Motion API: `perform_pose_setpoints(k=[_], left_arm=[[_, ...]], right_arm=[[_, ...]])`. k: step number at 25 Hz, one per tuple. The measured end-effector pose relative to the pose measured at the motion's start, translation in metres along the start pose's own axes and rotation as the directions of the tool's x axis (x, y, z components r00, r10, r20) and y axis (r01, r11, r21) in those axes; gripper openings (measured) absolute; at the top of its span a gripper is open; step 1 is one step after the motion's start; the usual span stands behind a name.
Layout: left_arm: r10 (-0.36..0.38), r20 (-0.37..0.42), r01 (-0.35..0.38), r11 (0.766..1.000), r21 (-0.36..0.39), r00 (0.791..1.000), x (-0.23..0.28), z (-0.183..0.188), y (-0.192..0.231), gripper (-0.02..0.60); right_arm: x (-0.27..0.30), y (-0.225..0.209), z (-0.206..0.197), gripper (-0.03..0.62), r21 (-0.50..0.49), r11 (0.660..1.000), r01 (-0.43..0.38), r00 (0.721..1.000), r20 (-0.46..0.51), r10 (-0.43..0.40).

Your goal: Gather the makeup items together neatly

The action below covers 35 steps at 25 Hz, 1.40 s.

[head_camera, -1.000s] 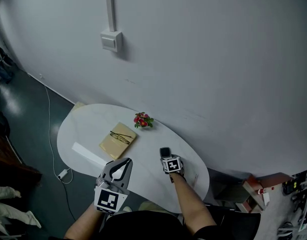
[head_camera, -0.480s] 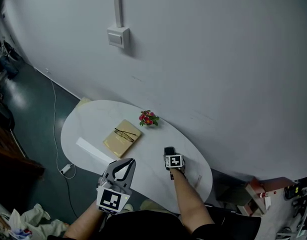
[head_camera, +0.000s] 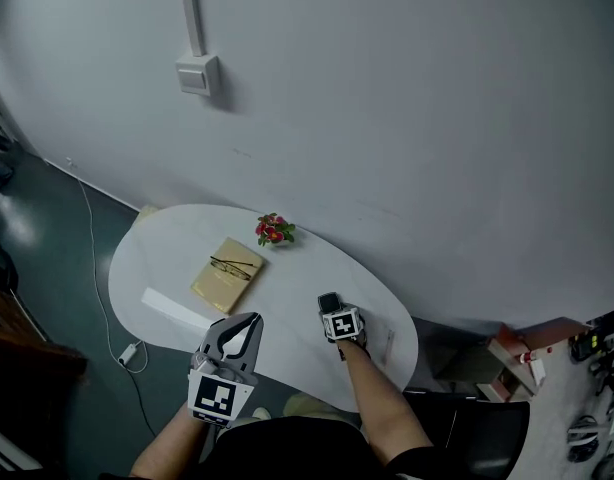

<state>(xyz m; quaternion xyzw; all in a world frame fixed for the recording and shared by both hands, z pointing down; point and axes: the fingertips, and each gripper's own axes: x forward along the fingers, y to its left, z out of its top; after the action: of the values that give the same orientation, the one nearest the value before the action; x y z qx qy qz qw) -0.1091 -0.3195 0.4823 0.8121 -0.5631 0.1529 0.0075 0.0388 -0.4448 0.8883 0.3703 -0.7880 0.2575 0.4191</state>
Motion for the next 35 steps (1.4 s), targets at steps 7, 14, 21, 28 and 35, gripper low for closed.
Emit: perform_pose_setpoints(k=[7,14,21,28,35], left_arm=[[-0.071,0.04,0.071,0.997,0.01,0.997,0.0,0.007,-0.019,0.025],[-0.096,0.035,0.096,0.995,0.023,0.995,-0.014,0.004,-0.021,0.025],[-0.102,0.035,0.101,0.995,0.024,0.994,-0.031,0.0,-0.015,0.025],[-0.102,0.067,0.101,0.995,0.021,0.992,-0.051,0.003,-0.011,0.025],[-0.125,0.094,0.122,0.992,0.042,0.988,-0.075,0.011,-0.017,0.025]], right_arm=[[-0.019,0.009,-0.03,0.293,-0.002,1.0,0.006,1.0,0.007,-0.006],[-0.027,0.016,-0.058,0.293,0.032,0.999,0.031,1.0,0.0,-0.031],[-0.032,0.026,-0.073,0.293,0.081,0.994,0.074,0.997,-0.005,-0.074],[-0.036,0.042,-0.091,0.293,0.125,0.989,0.084,0.996,-0.018,-0.083],[-0.078,0.037,-0.077,0.295,0.166,0.976,0.14,0.984,0.082,-0.155]])
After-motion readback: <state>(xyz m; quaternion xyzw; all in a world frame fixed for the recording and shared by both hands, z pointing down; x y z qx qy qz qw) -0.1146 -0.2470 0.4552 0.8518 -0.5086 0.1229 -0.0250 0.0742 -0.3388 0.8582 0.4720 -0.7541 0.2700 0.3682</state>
